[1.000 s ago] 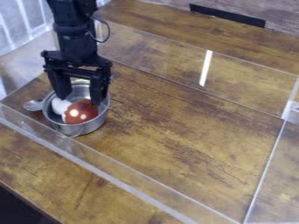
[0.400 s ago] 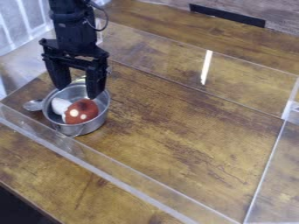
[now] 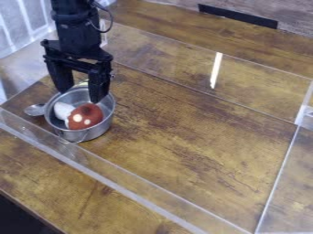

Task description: Remove the mushroom from the silver pot and put it on the table

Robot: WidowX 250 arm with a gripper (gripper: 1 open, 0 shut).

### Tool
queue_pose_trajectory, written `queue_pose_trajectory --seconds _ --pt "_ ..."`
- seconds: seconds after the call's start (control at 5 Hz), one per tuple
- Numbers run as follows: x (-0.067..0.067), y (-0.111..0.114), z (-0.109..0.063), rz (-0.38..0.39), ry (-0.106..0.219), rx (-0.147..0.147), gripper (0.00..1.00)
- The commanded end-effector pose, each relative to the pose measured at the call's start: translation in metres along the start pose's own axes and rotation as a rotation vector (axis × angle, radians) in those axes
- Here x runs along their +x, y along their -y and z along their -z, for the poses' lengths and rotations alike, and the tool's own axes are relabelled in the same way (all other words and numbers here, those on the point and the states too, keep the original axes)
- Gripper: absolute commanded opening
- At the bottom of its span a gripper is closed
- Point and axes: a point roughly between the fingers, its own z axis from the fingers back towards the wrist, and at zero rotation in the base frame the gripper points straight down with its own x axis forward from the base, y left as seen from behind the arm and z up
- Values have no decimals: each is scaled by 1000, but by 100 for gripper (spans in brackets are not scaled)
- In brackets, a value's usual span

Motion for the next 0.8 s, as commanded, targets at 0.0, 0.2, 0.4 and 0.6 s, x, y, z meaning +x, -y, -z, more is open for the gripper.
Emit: queue_pose_trajectory --seconds 0.0,0.2,0.4,0.6 --pt "2 -4 -3 17 9 13 100" --pt "-3 -9 14 -11 -16 17 100" --pt "-6 -13 29 -21 -36 22 100" --pt "-6 -19 33 -39 -47 27 0"
